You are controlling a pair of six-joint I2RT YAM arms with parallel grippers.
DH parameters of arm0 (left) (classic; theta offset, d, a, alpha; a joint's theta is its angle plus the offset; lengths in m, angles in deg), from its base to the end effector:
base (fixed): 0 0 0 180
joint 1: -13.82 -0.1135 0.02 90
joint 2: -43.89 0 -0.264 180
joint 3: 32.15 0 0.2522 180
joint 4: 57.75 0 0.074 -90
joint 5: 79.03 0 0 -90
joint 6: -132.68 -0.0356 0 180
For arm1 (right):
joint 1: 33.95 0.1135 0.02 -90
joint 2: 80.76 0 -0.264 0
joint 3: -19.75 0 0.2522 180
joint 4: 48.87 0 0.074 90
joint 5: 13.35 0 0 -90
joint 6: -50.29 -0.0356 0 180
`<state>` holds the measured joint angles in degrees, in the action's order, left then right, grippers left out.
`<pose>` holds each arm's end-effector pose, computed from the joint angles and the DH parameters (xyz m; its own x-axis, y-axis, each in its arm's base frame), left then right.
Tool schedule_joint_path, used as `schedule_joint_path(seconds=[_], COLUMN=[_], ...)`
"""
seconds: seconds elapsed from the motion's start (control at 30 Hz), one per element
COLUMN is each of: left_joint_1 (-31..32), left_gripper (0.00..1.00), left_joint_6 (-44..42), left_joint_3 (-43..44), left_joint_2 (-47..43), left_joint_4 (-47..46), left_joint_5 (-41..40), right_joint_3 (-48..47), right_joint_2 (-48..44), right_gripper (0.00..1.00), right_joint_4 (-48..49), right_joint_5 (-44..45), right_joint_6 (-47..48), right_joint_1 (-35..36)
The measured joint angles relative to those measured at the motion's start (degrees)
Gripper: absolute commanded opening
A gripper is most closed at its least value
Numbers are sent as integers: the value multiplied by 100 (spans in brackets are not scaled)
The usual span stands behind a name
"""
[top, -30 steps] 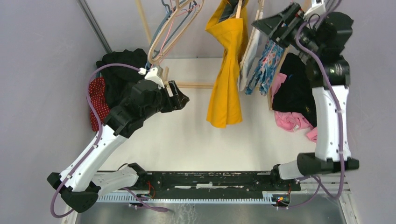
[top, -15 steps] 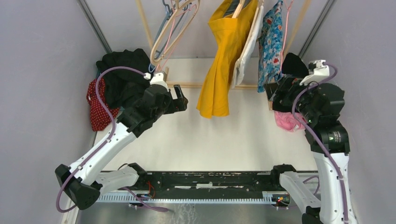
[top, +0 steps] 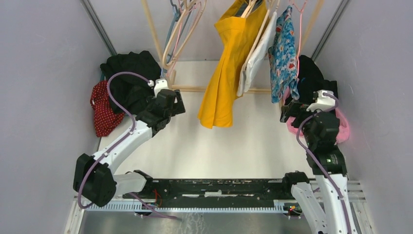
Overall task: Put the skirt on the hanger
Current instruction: Reset both arms
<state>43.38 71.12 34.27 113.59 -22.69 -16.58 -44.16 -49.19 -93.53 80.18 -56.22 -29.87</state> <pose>0.2369 -0.1154 0.2812 -0.5325 -0.1834 -0.8263 -0.1498 0.9812 -0.1212 0.1150 0.0060 0.3633 -0.2072 0.2696 -0.9404 0.0499 0.9629 0.2650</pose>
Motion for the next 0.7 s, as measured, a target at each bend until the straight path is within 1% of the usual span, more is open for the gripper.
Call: schedule_joint_path(seconds=[0.1, 0.27, 0.33, 0.4, 0.57, 0.7], left_joint_1=[-413, -863, -1003, -1180, -1558, -1755], left_gripper=[99, 99, 99, 99, 99, 99], left_joint_6=[-87, -426, -566, -767, -1178, -1576], left_joint_3=[-446, -1163, -1333, -1545, -2221, -2610], left_joint_2=[96, 120, 122, 122, 186, 610], left_joint_4=[-474, -1119, -1355, -1784, -2914, -3818], left_joint_5=[-238, -542, -599, -673, -710, -734], right_joint_3=[892, 2197, 2476, 2702, 3217, 3571], right_joint_2=[164, 291, 302, 367, 796, 1657], right_gripper=[100, 100, 100, 100, 100, 100], right_joint_4=[514, 1123, 1397, 1860, 3217, 4496], right_joint_5=[461, 1019, 1198, 1384, 1604, 1764], right_joint_6=[76, 94, 122, 170, 398, 595], right_joint_1=[0, 2, 2, 2, 2, 4])
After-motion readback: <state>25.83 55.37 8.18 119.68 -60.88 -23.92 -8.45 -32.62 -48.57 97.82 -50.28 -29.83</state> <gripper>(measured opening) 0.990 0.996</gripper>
